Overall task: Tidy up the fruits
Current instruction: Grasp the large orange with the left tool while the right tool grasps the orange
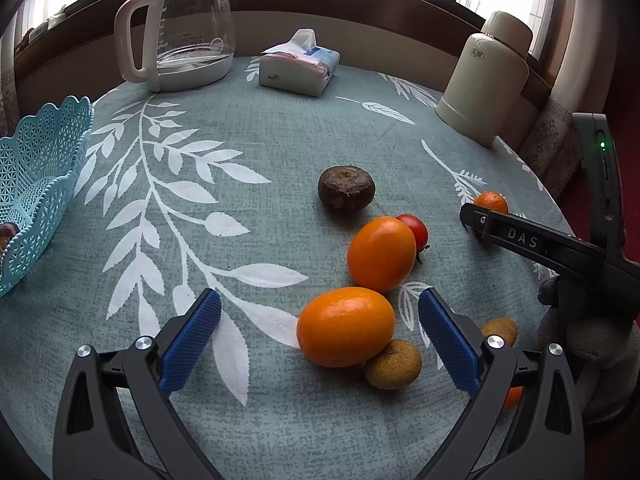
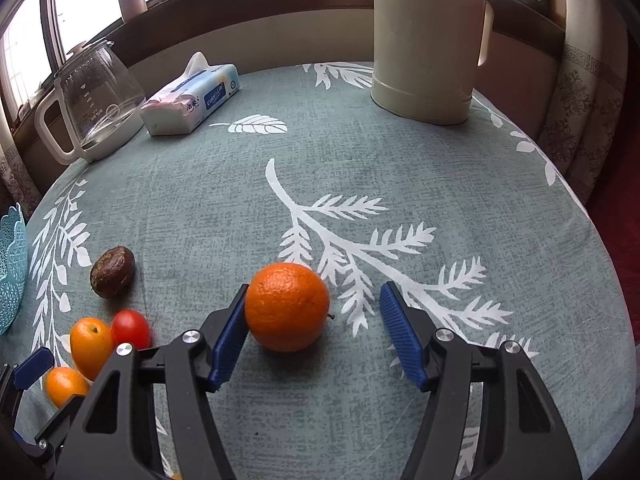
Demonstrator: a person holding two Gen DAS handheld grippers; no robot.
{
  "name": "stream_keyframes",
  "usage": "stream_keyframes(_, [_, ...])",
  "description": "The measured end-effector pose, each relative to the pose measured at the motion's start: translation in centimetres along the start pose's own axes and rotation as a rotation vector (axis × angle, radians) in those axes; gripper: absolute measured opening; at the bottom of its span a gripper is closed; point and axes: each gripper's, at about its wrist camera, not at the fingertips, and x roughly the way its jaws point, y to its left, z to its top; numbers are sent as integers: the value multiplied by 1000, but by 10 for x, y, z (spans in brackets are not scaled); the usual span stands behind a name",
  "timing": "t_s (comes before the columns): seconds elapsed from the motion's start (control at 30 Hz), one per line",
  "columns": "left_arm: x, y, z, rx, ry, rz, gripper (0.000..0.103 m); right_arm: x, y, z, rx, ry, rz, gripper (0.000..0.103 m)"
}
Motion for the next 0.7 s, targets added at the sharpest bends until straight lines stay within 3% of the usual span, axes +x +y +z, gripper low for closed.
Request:
stream_keyframes(0.1, [1,-2,0,14,3,4,100,0,-1,0,1,-1,1,65])
stream_keyframes(0.37, [1,-5,-3,29,7,19,74,-1,-1,-1,3,-2,3,65])
stream_keyframes(0.7, [-5,-10,-7,47,-6,-7,55,-2,-2,-1,6,-4,4,64])
